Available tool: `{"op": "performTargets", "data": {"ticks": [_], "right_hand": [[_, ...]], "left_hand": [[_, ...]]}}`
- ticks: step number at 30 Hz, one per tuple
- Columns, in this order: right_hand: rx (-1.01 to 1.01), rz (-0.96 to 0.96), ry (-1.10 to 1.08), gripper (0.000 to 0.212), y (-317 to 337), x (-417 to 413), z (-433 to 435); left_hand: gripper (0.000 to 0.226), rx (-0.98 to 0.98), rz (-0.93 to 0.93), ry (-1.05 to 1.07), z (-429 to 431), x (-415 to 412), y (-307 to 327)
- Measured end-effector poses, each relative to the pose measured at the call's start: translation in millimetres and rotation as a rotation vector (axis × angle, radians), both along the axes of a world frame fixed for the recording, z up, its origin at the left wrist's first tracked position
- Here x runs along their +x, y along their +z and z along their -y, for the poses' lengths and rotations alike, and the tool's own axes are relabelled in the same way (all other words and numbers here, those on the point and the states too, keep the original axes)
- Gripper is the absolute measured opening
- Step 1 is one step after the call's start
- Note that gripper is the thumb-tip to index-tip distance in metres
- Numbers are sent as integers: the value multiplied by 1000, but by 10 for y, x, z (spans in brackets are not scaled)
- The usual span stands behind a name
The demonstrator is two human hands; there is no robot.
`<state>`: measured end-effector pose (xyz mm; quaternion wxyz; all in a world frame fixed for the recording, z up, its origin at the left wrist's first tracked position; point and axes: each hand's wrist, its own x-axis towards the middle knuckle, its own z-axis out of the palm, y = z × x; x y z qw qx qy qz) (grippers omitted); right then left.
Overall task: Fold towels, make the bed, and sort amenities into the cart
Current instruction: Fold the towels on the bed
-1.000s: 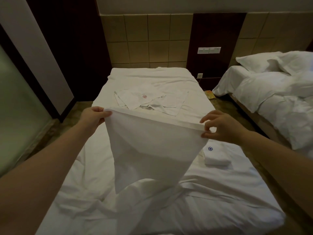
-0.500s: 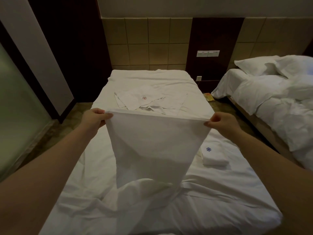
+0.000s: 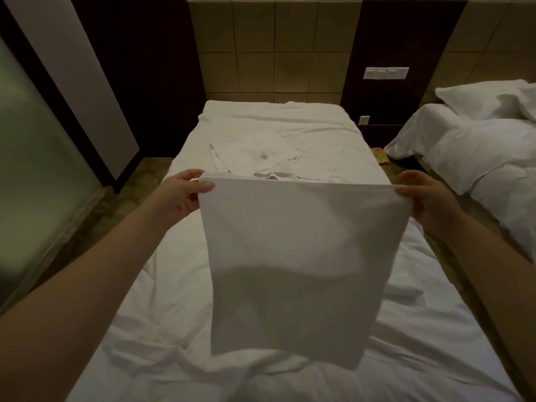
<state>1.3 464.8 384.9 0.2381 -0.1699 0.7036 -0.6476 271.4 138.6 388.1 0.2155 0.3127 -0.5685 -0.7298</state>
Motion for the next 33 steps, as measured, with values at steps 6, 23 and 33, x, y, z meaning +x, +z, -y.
{"op": "performTargets", "data": {"ticks": [6, 23, 33], "right_hand": [[406, -375, -159, 19, -705, -767, 898], [1195, -145, 217, 59, -3951, 242, 495], [850, 162, -150, 54, -3796, 590, 147]], "left_hand": [[20, 106, 186, 68, 768, -976, -792], [66, -241, 987, -53, -167, -537, -3967], [37, 243, 708, 219, -668, 154, -3992]]}}
